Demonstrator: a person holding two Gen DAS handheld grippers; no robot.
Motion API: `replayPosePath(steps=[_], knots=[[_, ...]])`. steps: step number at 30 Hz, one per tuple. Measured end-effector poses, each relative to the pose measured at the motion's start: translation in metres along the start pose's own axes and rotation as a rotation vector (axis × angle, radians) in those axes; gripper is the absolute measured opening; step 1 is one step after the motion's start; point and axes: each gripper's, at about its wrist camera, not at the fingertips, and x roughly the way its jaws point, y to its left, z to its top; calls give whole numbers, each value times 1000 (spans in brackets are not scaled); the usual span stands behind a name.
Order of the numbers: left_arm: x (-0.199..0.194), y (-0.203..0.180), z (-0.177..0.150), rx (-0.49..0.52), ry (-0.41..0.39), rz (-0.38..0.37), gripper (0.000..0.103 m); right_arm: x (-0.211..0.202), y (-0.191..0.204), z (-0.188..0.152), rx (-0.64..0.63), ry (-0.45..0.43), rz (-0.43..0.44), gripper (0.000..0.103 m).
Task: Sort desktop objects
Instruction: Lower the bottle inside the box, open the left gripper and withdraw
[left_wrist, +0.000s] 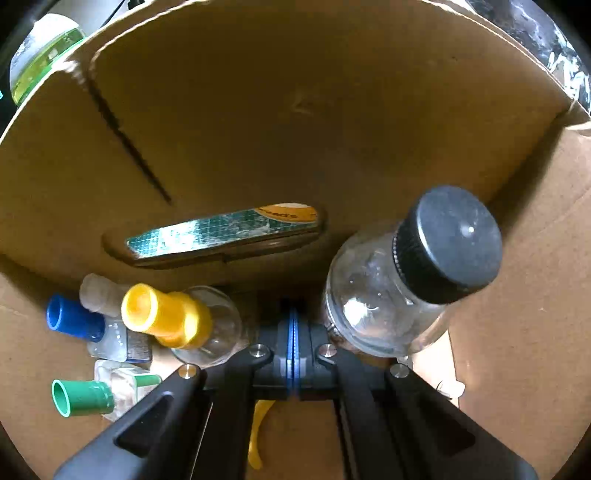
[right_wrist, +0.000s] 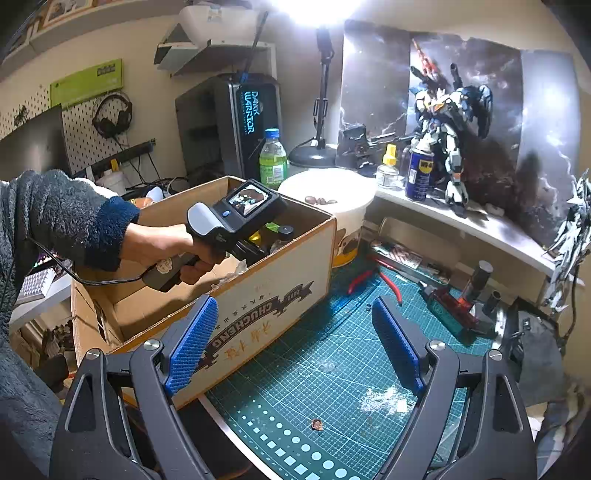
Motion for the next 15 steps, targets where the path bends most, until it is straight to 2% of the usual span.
replayPosePath(steps=[8,10,13,15], knots=[[-6,-28,7,17,-15,-37,0,3,-1,1,3,1,5,84],[-7,-30,8,18,-12,-20,0,2,0,1,-1,1,2,84],[-9,-23,6,-2,8,-37,0,1,0,1,0,2,-2,84],[-18,-20,3,-1,14,-11,0,0,-1,1,2,0,-6,84]])
